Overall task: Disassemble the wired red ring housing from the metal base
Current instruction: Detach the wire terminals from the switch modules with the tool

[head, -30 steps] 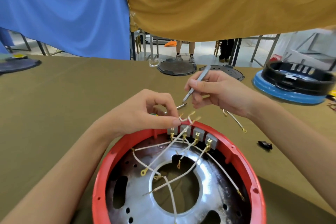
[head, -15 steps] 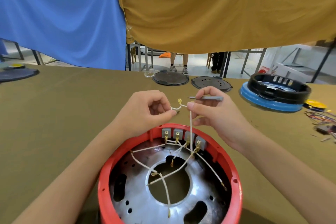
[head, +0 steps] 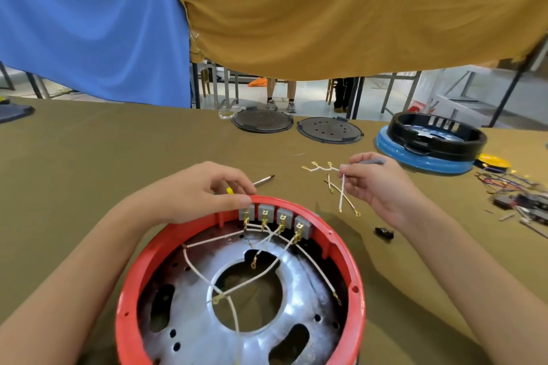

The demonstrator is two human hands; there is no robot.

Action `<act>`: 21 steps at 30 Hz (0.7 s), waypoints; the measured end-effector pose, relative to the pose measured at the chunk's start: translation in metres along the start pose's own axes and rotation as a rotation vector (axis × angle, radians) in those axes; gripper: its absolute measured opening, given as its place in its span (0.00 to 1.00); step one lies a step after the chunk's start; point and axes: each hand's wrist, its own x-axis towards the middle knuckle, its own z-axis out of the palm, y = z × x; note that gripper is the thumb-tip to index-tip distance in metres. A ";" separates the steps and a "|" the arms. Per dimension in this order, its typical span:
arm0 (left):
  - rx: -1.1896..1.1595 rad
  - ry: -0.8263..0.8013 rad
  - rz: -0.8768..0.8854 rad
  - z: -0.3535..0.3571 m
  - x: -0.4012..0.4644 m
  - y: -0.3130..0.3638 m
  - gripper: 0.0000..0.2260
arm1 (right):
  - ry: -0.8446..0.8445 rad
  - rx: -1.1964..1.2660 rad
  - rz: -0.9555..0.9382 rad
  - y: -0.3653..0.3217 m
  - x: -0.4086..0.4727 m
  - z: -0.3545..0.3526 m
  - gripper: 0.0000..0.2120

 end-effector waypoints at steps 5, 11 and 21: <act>0.041 0.082 -0.005 -0.006 -0.001 -0.008 0.04 | -0.140 -0.619 -0.084 0.008 0.010 -0.021 0.08; 0.049 0.116 -0.003 -0.002 0.004 -0.018 0.03 | -0.056 -1.230 -0.285 0.019 0.013 -0.020 0.12; 0.040 0.180 0.018 0.008 0.008 -0.015 0.02 | -0.162 -0.339 -0.341 0.015 -0.003 0.003 0.05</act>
